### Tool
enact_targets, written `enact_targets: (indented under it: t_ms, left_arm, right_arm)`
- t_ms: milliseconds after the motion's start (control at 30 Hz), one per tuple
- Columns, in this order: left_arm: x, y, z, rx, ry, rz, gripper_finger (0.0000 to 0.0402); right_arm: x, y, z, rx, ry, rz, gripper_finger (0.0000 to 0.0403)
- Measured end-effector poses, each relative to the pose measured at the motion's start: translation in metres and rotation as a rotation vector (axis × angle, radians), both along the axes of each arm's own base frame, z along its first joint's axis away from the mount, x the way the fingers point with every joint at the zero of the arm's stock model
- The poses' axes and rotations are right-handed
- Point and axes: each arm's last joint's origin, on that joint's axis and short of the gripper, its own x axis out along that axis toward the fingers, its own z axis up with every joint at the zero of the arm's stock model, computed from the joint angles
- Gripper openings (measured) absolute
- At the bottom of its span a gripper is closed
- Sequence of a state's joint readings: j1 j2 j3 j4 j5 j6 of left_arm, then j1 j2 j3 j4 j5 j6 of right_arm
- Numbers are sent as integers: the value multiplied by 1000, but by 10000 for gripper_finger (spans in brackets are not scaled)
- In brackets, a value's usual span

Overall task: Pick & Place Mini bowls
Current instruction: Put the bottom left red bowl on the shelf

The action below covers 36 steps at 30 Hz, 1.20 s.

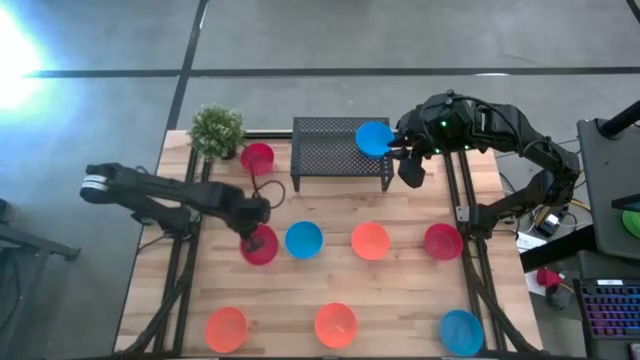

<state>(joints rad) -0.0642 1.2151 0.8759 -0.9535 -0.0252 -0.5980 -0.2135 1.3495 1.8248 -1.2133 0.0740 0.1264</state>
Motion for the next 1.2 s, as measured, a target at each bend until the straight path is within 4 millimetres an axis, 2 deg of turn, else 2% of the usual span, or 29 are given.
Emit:
enact_targets:
  t_ms: [233, 433, 633, 867, 1033, 1200]
  left_arm:
    - [-16, 1, 47, 41, -217, 77, 0]
    - [-35, 4, 73, 136, -364, 147, 0]
    - [-47, 9, 83, 237, -438, 212, 0]
    - [-52, 12, 88, 324, -474, 290, 0]
    - [-50, 15, 95, 423, -532, 358, 0]
    - [-45, 17, 104, 502, -628, 435, 0]
  right_arm:
    - [0, 0, 0, 62, -17, -55, 111]
    - [0, 0, 0, 75, -22, -67, 112]
    - [0, 0, 0, 74, -22, -66, 103]
    - [1, 0, 0, 63, -26, -57, 95]
    - [9, 4, 3, 8, -63, 12, 93]
    - [26, 15, 0, -83, -94, 128, 91]
